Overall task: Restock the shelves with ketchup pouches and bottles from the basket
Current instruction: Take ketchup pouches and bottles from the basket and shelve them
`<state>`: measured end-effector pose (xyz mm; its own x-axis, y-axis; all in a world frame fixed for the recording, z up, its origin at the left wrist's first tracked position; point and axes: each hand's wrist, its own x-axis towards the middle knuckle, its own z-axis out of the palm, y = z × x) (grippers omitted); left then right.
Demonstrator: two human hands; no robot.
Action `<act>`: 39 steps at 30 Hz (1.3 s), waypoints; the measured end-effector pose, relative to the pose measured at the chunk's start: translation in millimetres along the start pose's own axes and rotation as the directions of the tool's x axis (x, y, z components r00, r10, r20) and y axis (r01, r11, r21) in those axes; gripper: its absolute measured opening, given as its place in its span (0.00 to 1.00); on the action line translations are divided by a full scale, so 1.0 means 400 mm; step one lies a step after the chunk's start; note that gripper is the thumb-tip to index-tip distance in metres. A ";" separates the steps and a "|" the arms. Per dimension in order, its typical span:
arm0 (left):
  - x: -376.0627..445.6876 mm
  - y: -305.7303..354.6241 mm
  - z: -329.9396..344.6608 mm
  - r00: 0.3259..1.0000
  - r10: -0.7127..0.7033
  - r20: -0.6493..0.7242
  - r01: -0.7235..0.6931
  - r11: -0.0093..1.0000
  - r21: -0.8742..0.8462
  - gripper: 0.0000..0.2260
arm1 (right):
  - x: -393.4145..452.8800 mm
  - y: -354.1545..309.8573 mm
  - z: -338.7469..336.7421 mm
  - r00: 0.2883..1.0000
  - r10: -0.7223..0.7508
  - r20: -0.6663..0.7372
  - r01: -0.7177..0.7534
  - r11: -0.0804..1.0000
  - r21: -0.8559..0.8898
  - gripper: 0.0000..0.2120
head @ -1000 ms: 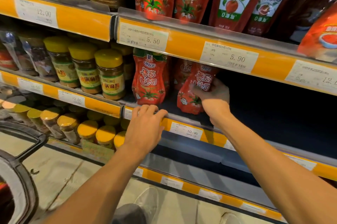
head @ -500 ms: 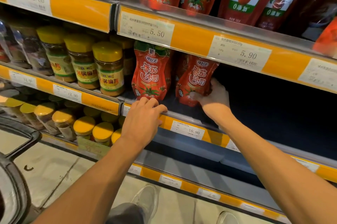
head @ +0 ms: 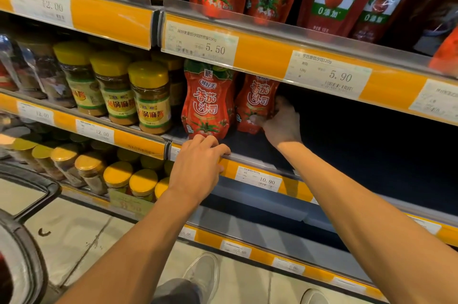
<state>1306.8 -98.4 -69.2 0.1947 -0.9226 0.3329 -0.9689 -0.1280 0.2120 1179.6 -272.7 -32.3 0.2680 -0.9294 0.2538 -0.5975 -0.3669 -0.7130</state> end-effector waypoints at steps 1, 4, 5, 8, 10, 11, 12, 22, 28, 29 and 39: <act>0.001 0.001 -0.002 1.000 -0.002 0.004 0.002 1.000 -0.001 0.18 | 0.000 0.002 0.000 1.000 0.011 0.004 -0.011 1.000 -0.006 0.35; 0.003 0.010 -0.010 0.999 -0.024 0.025 0.024 1.000 -0.019 0.18 | -0.019 0.011 -0.013 0.997 0.071 -0.019 -0.071 0.997 0.015 0.33; 0.003 0.016 -0.015 0.999 -0.037 0.028 0.038 0.999 -0.027 0.18 | -0.033 0.016 -0.025 0.996 0.086 -0.037 -0.085 0.996 0.035 0.31; -0.002 0.044 -0.041 0.994 -0.107 0.007 0.107 0.989 -0.100 0.18 | -0.108 0.034 -0.086 0.994 0.104 -0.043 -0.100 0.990 0.099 0.23; -0.012 0.073 -0.065 0.990 -0.140 -0.001 0.137 0.972 -0.191 0.17 | -0.181 0.048 -0.145 0.993 0.114 -0.012 -0.111 0.985 0.128 0.18; -0.020 0.093 -0.078 0.989 -0.150 0.008 0.147 0.957 -0.250 0.16 | -0.220 0.054 -0.178 0.993 0.119 0.002 -0.119 0.985 0.127 0.16; -0.031 0.116 -0.090 0.987 -0.158 0.025 0.157 0.936 -0.316 0.16 | -0.259 0.058 -0.215 0.992 0.126 0.017 -0.127 0.985 0.121 0.15; -0.148 0.502 -0.251 0.975 0.069 0.209 0.073 0.794 -0.603 0.14 | -0.659 0.087 -0.693 0.957 0.289 -0.008 -0.288 0.957 0.014 0.10; -0.216 0.829 -0.326 0.895 0.357 0.267 -0.082 0.721 -0.688 0.10 | -0.953 0.161 -0.956 0.821 0.479 -0.312 -0.462 0.877 0.130 0.09; -0.231 0.891 -0.330 0.874 0.410 0.261 -0.120 0.702 -0.702 0.10 | -1.004 0.175 -0.992 0.777 0.524 -0.348 -0.499 0.850 0.166 0.09; -0.494 1.445 -0.301 0.421 0.863 0.278 -0.371 0.444 -0.816 0.06 | -1.502 0.282 -1.196 0.301 0.778 -0.552 -0.714 0.568 0.411 0.08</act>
<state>726.7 53.6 98.4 -0.7968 -0.6004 0.0682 -0.3774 0.5826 0.7198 589.8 225.3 47.6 -0.8011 -0.5869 -0.1174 -0.2200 0.4711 -0.8542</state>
